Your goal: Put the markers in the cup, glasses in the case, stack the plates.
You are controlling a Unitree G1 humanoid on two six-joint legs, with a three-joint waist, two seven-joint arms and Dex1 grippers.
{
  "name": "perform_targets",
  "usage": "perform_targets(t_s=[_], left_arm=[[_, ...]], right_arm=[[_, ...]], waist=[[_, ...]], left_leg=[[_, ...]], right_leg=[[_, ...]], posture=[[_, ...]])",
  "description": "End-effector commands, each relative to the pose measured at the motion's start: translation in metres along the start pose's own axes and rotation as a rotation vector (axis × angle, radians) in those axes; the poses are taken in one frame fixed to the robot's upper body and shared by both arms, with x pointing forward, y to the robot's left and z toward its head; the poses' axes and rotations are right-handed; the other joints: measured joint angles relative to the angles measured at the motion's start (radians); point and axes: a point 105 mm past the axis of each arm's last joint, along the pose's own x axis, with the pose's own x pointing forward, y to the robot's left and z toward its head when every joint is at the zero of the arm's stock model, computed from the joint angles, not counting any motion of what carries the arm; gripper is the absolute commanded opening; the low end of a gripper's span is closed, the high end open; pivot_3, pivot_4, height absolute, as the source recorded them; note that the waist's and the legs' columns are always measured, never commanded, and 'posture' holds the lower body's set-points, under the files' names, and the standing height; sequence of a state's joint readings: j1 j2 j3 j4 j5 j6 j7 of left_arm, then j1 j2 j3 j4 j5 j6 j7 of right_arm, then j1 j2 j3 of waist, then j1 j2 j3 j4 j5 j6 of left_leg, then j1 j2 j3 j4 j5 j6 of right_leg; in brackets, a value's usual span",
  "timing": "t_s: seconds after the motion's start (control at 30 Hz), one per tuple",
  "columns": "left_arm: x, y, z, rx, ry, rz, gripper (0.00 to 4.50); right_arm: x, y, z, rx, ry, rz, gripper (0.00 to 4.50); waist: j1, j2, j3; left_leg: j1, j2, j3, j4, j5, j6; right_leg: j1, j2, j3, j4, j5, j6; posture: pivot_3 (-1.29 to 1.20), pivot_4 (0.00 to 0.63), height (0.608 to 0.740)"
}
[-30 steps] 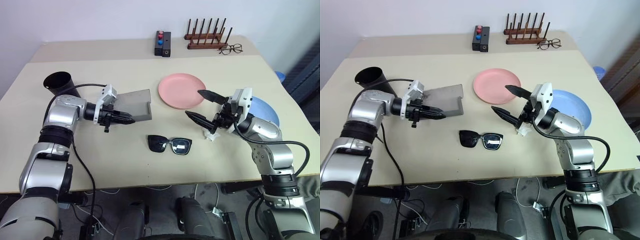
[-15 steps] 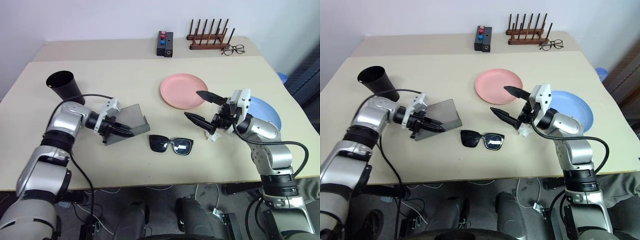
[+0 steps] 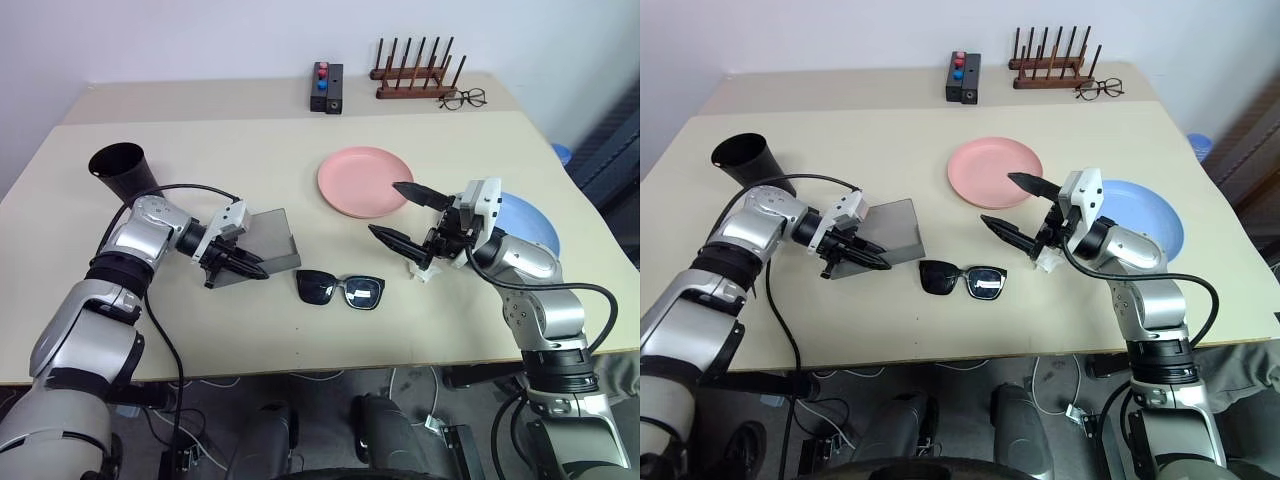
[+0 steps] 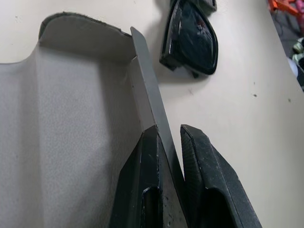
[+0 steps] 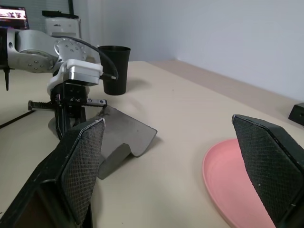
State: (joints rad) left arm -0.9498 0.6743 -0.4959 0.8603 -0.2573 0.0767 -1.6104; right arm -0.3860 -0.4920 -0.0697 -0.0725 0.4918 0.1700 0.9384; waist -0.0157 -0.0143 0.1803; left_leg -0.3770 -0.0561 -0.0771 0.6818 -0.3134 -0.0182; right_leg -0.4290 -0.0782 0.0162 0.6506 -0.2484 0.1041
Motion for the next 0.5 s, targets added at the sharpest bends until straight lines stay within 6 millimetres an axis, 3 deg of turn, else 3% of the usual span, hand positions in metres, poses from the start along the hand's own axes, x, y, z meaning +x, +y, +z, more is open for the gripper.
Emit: perform_targets(t_s=[0.03,0.5], left_arm=[[-0.0093,0.0041,0.0061,0.040,0.024,0.015,0.60],[-0.0056,-0.0028,0.0160,0.240,0.117,-0.079,0.60]], right_arm=[[-0.0009,0.0012,0.0102,-0.040,-0.018,0.005,4.38],[-0.0021,0.0022,0.0106,-0.033,-0.008,0.004,4.38]], waist=[[0.000,0.000,0.000],[0.000,0.000,0.000]], left_leg=[[0.000,0.000,0.000,0.000,0.000,0.000],[0.000,0.000,0.000,0.000,0.000,0.001]], right_leg=[[0.000,0.000,0.000,0.000,0.000,0.000],[0.000,0.000,0.000,0.000,0.000,0.000]], posture=[[0.00,0.150,0.740],[0.00,0.150,0.740]])
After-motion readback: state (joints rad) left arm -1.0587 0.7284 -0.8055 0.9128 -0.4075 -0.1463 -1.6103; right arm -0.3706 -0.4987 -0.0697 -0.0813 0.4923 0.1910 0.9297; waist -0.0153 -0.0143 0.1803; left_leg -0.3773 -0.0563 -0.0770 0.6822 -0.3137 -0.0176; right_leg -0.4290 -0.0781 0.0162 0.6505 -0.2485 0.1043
